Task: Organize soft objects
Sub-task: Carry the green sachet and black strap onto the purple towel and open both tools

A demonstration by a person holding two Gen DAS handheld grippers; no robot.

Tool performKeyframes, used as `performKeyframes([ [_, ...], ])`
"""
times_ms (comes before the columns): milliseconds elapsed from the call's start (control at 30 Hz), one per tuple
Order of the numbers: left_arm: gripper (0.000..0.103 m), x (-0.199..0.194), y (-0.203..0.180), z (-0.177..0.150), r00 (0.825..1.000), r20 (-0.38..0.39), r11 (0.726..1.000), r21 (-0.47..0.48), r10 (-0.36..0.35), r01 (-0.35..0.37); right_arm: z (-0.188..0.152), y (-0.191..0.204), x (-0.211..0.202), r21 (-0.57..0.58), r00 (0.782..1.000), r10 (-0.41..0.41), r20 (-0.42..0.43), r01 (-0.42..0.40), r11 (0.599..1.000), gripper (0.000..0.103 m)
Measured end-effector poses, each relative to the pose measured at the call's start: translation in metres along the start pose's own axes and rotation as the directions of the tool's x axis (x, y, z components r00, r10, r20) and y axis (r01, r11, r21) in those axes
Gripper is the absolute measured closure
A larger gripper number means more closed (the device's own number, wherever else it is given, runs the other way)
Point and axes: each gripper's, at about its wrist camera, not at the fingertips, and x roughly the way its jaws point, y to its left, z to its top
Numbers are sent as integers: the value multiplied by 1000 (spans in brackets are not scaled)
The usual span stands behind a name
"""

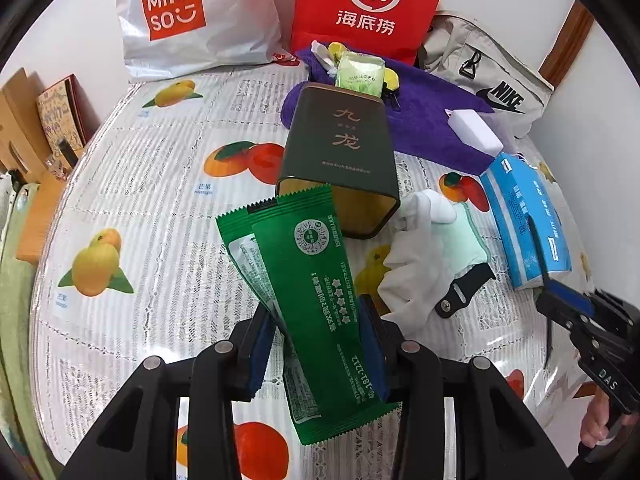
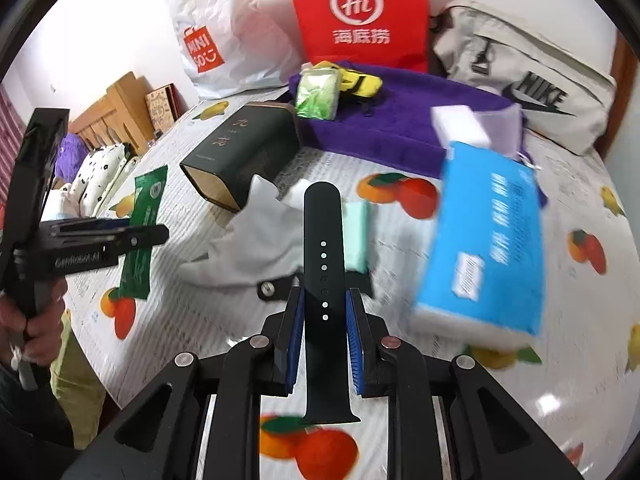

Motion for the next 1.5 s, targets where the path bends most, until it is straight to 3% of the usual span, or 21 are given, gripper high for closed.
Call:
performKeyframes([
  [233, 64, -4, -2, -8, 999, -3, 999, -15, 37, -37, -39, -25, -22, 44, 999, -36, -5, 36, 998, 82],
  [567, 64, 20, -7, -41, 996, -88, 998, -43, 34, -38, -90, -58, -17, 127, 995, -71, -64, 79, 989, 82],
  [867, 64, 20, -9, -48, 996, -74, 999, -27, 44, -47, -92, -59, -8, 139, 994, -92, -57, 99, 985, 82],
  [1500, 64, -3, -4, -13, 999, -27, 1000, -4, 30, -30, -69, -52, -31, 167, 991, -130, -7, 129, 977, 82],
])
